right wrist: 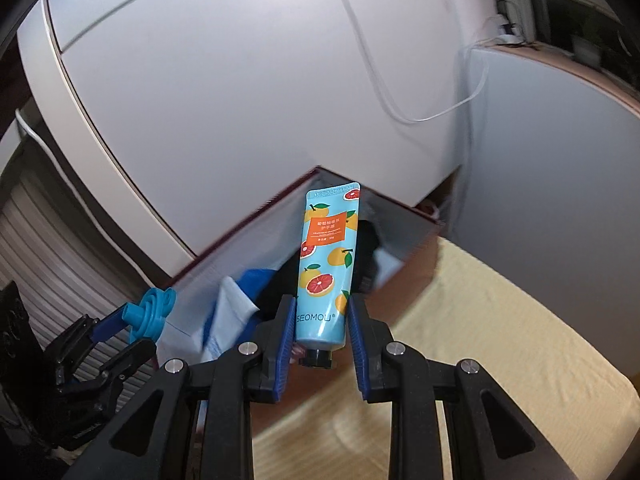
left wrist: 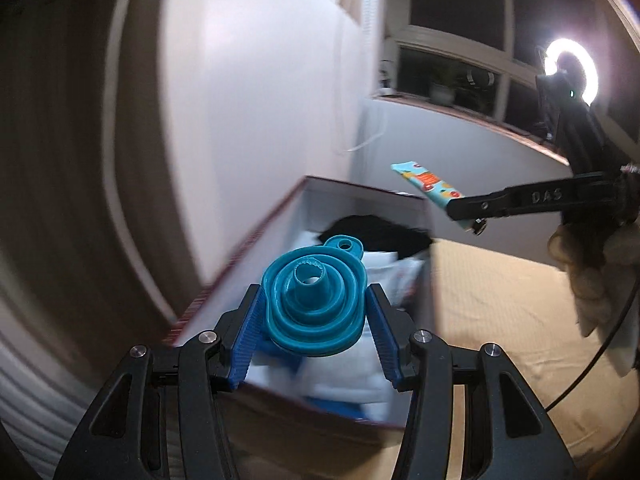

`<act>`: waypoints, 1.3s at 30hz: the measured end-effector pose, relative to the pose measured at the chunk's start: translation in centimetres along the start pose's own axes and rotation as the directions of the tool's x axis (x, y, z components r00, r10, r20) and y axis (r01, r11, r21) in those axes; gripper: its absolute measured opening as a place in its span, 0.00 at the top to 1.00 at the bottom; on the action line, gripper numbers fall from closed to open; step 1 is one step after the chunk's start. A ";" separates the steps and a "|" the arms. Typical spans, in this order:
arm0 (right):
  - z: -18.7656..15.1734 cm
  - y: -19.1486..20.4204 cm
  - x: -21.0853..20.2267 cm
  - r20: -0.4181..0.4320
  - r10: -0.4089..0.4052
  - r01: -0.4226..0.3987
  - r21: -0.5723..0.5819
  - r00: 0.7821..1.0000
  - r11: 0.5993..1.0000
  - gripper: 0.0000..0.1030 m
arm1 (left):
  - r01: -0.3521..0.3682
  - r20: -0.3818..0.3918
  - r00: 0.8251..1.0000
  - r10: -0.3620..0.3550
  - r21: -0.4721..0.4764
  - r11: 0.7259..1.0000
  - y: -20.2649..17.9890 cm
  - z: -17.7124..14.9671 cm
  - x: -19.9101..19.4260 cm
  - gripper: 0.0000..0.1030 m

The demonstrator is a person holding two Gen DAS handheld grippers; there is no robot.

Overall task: Organize soft objects
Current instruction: 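Carry the funnel and tube into the shoebox and open both grippers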

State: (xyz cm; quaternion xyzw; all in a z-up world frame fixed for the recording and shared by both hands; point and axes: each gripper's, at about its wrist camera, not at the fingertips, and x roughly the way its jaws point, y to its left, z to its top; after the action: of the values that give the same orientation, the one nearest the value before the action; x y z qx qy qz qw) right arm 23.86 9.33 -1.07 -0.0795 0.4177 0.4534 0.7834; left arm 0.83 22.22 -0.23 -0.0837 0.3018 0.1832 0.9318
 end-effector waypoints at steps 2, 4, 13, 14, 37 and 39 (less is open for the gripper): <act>0.6 1.0 1.2 -0.015 0.002 -0.002 -0.012 1.000 1.000 0.77 | -0.019 -0.005 1.000 0.019 -0.003 1.000 0.7 -0.3 0.2 0.51; 1.0 2.0 2.5 -0.031 -0.005 0.004 -0.029 1.000 1.000 0.77 | -0.038 -0.011 0.999 0.038 0.000 0.999 1.3 -0.6 0.5 0.51; 2.4 2.7 6.3 -0.089 -0.052 0.048 -0.045 0.995 0.998 0.77 | -0.066 -0.030 0.997 0.067 0.032 0.997 1.7 -0.6 2.6 0.51; 2.5 2.6 6.5 -0.092 -0.054 0.051 -0.044 0.994 0.998 0.77 | -0.066 -0.031 0.997 0.067 0.034 0.997 1.6 -0.7 2.7 0.51; 2.1 3.0 2.5 -0.009 -0.055 0.055 -0.034 0.998 0.998 0.53 | -0.061 -0.024 0.998 0.061 -0.008 0.998 1.2 -0.7 1.9 0.39; 1.7 3.1 2.2 -0.002 -0.064 0.064 -0.042 0.998 0.997 0.52 | -0.048 -0.027 0.998 0.048 -0.019 0.999 1.2 -0.7 1.6 0.39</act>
State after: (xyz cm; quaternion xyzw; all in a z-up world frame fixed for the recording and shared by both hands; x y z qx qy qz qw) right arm 22.93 13.40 -0.77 -0.1099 0.4066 0.4368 0.7949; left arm 1.20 23.59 -1.75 -0.0880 0.3141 0.2074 0.9223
